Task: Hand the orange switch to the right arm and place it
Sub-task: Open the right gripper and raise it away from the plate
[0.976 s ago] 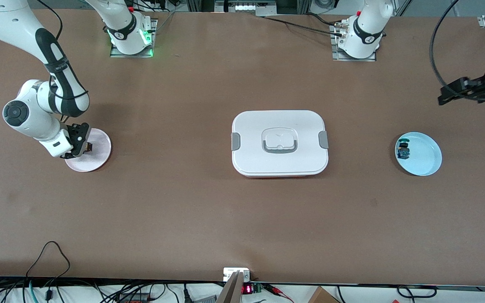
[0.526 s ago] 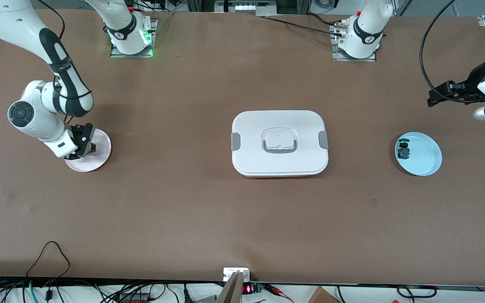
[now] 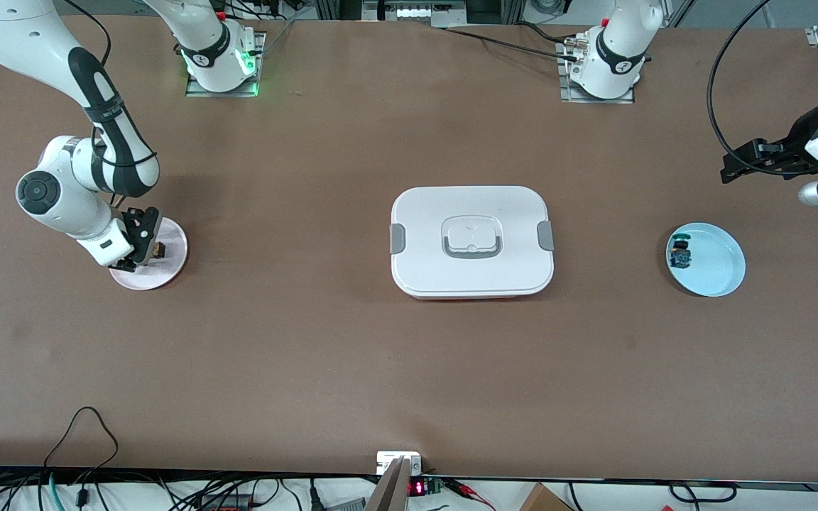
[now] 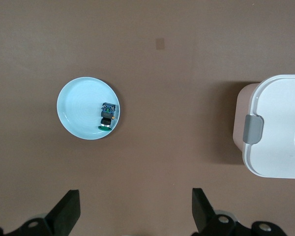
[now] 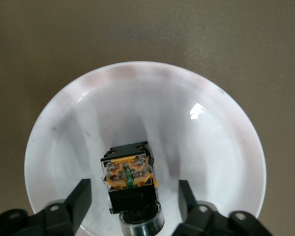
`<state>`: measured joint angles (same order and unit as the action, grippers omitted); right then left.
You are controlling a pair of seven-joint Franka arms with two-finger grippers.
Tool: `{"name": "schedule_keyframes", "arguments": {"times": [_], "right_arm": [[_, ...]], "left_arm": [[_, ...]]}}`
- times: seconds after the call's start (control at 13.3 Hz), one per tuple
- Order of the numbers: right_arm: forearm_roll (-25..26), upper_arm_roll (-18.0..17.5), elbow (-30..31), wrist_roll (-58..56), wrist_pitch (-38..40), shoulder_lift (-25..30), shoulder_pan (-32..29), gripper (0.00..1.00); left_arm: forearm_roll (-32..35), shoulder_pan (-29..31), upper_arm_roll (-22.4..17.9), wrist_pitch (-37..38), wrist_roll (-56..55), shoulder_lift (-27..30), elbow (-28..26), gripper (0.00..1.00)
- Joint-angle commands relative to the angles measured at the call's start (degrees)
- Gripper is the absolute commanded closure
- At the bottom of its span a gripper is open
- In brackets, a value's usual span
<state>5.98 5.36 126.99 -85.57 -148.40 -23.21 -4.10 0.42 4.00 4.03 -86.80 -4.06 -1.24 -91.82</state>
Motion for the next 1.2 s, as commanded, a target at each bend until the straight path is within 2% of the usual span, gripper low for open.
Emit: {"name": "schedule_keyframes", "arguments": {"times": [0.0, 0.3, 0.53, 0.75, 1.13], "right_arm": [[-1.0, 0.0, -0.7, 2.0, 5.6, 5.1, 0.2, 0.0], [-6.1, 0.1, -9.6, 5.0, 19.2, 8.4, 0.9, 0.0], [-13.1, 0.3, -17.2, 7.2, 28.0, 9.1, 0.9, 0.0], [-12.6, 0.3, -23.0, 30.1, 34.4, 10.8, 1.2, 0.0], [-10.4, 0.1, -30.2, 62.9, 50.9, 11.3, 2.7, 0.0]], "left_arm": [[0.0, 0.2, 0.4, -0.7, -0.1, 0.3, -0.5, 0.0], [0.0, 0.7, 0.4, -0.7, -0.2, 0.1, -0.5, 0.0], [0.0, 0.7, 0.3, -0.7, -0.2, -0.4, -0.5, 0.0], [0.0, 0.7, 0.3, -0.7, -0.2, -0.5, -0.5, 0.0], [0.0, 0.6, 0.3, -0.7, -0.2, -0.6, -0.5, 0.0]]}}
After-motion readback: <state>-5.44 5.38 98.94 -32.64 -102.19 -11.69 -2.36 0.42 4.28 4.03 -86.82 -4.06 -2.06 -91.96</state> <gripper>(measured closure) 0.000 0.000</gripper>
